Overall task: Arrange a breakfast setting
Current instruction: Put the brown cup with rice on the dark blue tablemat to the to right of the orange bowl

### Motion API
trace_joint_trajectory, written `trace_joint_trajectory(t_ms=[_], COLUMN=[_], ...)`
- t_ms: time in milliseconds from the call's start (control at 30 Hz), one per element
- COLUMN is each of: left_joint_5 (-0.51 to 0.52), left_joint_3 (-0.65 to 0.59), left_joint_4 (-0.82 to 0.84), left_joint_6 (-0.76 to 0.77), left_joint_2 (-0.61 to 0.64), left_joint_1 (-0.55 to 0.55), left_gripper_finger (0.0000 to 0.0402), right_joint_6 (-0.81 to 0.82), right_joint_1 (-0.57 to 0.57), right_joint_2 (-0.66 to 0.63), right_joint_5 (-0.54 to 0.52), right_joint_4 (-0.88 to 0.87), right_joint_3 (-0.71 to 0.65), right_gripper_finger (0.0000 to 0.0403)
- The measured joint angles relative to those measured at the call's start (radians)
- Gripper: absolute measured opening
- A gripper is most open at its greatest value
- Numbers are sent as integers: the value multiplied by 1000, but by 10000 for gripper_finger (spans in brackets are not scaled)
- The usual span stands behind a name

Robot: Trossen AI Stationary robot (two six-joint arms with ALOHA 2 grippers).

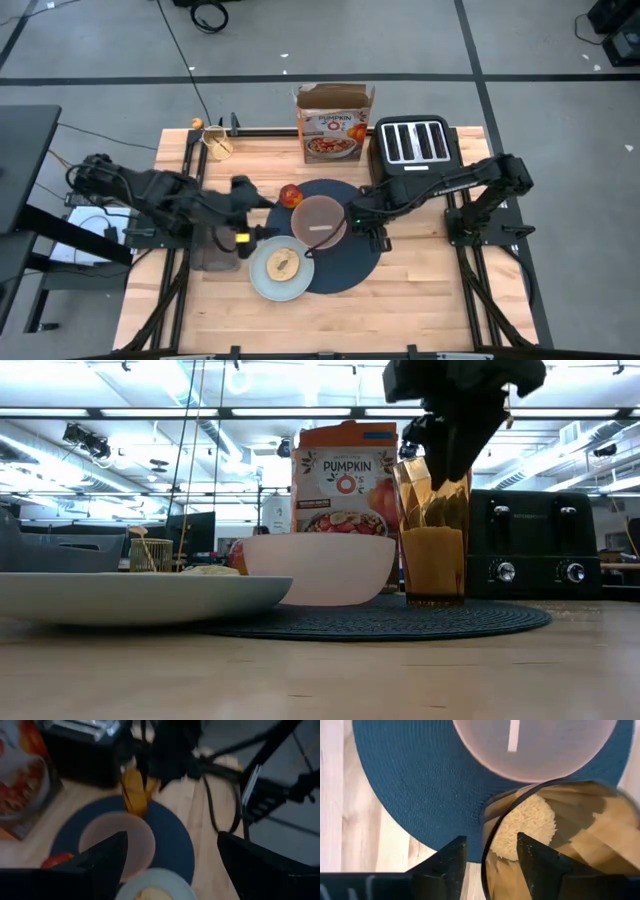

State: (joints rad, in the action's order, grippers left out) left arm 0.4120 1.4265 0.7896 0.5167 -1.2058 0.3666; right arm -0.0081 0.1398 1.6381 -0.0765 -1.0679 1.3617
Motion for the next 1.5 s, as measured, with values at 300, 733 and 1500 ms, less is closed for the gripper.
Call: trace_joint_trajectory(t_ms=[300,733,1500], left_joint_5=[154,179,177], left_joint_3=[0,0,0], left_joint_4=[-50,-92,-90], left_joint_6=[-124,-195,-250], left_joint_2=[76,76,76], left_joint_1=[-16,-123,-292], left_gripper_finger=[313,313,313], right_joint_6=[-9,-296,-415], right_joint_1=[-14,-166,-349], right_joint_2=[-8,-15,111], right_joint_5=[64,-47,47], right_joint_4=[-17,-162,-114], right_joint_3=[0,204,204], right_gripper_finger=[48,11,11])
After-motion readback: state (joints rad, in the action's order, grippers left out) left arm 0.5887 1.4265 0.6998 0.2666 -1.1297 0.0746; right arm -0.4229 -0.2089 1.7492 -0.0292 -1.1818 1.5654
